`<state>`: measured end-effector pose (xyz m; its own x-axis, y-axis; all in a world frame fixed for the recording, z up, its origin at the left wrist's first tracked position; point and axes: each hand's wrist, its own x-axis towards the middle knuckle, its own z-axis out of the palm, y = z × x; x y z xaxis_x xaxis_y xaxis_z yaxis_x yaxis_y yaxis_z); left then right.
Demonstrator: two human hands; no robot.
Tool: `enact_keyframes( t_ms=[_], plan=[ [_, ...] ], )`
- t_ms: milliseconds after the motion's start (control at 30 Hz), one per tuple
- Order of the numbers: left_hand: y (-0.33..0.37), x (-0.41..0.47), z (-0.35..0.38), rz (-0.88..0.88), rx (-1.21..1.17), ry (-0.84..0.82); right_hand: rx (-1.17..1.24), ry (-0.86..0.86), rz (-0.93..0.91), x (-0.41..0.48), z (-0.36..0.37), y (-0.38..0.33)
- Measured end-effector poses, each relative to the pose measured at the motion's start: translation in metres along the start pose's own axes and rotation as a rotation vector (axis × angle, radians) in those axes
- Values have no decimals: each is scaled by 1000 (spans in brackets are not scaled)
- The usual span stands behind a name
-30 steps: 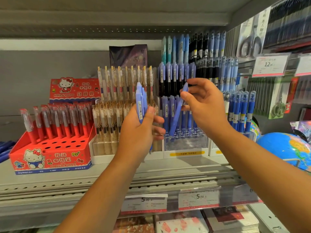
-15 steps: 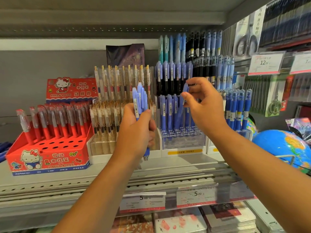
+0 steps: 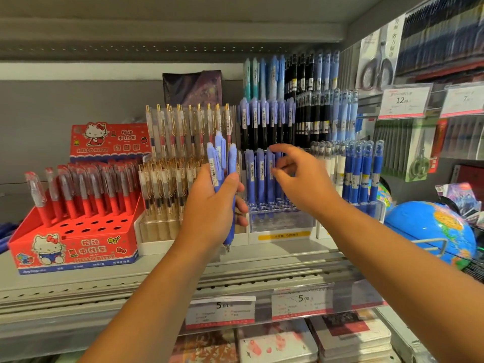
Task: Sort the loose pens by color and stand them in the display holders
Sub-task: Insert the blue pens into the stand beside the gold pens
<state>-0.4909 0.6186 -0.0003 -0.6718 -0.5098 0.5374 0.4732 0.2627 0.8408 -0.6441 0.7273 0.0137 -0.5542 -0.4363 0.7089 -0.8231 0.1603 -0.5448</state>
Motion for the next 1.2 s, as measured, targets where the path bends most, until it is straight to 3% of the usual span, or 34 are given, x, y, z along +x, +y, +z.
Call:
enact_keyframes(
  t_ms=[233,300,400,500,700,867,1200],
  plan=[
    [2,-1,1,13,1,-83,-51,59,-28,-5,0,-5],
    [1,-1,1,18,7,-94,131,64,-60,-10,0,-12],
    [1,-1,1,8,25,-131,485,-99,-50,-15,-3,-22],
    [0,-2,1,-8,49,-189,558,-212,-52,-17,-3,-24],
    [-4,0,2,-33,87,-211,625,-221,-30,-17,-5,-25],
    [-9,4,-2,-52,116,-97,760,-84,-11,-15,-7,-25],
    [-2,0,-2,-60,128,-71,470,407,-150,-8,-13,-15]
  ],
)
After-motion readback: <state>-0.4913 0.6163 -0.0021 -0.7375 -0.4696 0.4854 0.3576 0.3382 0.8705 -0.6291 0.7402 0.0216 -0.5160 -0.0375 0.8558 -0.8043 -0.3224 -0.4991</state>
